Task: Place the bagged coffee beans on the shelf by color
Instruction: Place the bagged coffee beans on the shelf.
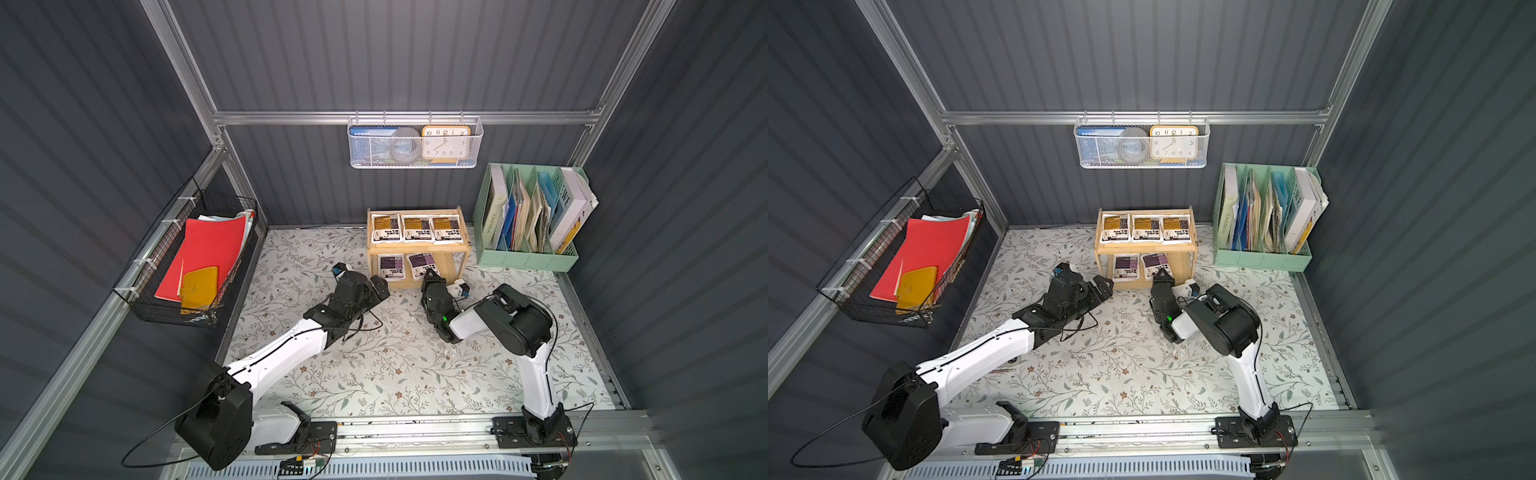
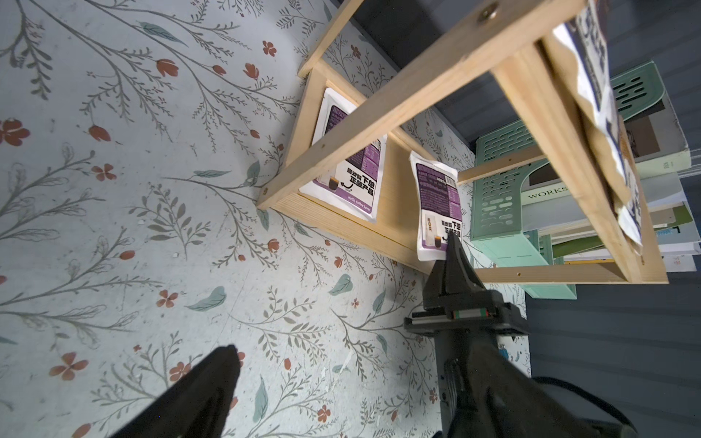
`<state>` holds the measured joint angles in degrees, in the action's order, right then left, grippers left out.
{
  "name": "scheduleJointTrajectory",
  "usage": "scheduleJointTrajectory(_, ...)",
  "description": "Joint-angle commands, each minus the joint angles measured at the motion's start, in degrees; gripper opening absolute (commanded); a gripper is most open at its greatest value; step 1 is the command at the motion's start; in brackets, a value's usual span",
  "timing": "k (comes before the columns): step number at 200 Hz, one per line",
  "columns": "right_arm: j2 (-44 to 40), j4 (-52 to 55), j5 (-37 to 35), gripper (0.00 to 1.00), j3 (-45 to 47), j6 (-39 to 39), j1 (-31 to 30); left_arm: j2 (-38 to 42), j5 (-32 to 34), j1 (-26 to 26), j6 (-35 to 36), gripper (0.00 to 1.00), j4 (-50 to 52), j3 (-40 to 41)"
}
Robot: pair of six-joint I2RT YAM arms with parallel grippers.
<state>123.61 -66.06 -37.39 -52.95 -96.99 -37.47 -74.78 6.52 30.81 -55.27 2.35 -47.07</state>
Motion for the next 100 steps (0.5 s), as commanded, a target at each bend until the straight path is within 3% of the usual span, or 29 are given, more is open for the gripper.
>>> scheduleJointTrajectory(1,2.35,3.09,-3.31,0.0,-3.52,-2.19,0.5,-0.44,-1.41,-0.14,1.82,1.0,-0.66,0.27)
scheduleJointTrajectory(100,4.88,13.21,-1.65,0.01,-9.43,-3.38,2.05,0.87,-1.69,-0.16,1.43,1.0,-1.73,2.7)
